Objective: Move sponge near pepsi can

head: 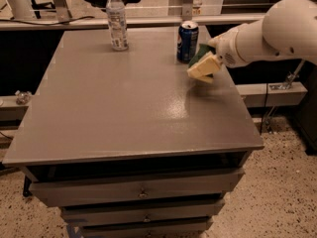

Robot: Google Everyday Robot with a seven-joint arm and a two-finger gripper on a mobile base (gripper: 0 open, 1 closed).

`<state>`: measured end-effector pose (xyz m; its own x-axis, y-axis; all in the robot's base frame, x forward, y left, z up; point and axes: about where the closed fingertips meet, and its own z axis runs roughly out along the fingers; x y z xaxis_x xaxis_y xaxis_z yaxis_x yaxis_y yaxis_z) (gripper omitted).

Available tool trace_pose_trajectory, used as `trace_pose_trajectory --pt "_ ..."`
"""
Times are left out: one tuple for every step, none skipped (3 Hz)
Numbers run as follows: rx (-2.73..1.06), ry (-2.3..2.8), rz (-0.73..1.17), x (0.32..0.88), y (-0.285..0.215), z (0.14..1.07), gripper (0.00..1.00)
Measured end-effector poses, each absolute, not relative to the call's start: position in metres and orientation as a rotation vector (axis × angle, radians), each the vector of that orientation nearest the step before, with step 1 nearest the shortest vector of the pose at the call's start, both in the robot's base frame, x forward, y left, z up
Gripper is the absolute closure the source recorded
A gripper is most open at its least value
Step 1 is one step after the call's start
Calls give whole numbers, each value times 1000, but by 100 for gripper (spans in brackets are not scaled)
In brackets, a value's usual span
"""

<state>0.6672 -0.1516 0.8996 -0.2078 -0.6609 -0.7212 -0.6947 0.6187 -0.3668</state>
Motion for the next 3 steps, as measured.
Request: trace_pose_trajectory --pt "-1027 1928 38 704 -155 886 100" --pt "-964 1956 -6 734 -167 871 100" --pt "-927 1973 -33 744 -177 865 100"
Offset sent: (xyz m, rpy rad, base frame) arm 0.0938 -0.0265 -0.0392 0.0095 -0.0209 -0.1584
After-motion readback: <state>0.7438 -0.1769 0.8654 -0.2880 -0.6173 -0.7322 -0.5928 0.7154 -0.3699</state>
